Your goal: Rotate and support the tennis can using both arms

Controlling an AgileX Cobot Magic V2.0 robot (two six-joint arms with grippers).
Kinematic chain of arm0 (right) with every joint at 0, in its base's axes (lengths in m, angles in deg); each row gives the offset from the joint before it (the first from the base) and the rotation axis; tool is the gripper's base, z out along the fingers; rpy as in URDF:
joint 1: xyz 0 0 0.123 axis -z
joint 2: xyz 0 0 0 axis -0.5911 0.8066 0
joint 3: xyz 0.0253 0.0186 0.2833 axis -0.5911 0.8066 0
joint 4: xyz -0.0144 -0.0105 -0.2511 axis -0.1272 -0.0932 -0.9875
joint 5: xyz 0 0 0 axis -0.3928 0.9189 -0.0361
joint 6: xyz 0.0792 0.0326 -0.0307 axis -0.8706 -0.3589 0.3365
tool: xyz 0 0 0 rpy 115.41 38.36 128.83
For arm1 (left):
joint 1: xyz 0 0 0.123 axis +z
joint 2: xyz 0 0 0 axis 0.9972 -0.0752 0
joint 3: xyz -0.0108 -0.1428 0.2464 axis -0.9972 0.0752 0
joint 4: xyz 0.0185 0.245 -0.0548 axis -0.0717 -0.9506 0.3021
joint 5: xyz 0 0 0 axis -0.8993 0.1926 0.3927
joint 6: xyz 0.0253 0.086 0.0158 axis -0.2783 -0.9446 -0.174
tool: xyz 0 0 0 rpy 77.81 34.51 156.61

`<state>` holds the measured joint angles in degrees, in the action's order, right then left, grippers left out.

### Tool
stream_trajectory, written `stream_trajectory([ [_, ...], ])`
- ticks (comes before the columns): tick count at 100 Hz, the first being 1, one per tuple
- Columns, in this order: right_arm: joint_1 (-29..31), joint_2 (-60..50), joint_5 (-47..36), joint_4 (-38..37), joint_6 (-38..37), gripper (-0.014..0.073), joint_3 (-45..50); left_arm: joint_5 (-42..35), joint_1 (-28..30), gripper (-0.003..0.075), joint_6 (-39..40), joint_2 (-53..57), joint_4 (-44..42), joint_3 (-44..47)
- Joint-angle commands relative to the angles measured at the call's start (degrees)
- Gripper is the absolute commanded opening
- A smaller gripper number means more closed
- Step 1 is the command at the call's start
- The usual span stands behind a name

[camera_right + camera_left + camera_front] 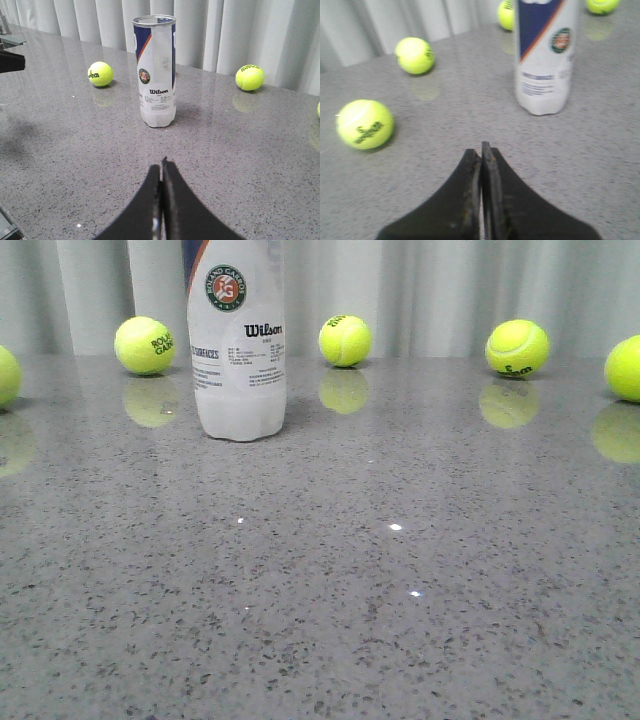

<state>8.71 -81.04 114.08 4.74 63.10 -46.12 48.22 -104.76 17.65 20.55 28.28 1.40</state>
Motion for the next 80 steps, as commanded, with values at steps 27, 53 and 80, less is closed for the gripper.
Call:
stream_trajectory([
  [27,0.1,0.8,-4.5,0.3,0.6,-0.0061,-1.2,-12.2,10.2,-0.0019,12.7,14.6,-7.0,13.8],
  [53,0.1,0.8,-4.5,0.3,0.6,-0.0061,-1.2,-12.9,14.1,-0.0019,12.7,28.4,-7.0,25.2],
  [80,0.1,0.8,-4.4,0.3,0.6,-0.0061,-1.2,-12.0,14.9,-0.0019,12.7,33.7,-5.7,30.7],
])
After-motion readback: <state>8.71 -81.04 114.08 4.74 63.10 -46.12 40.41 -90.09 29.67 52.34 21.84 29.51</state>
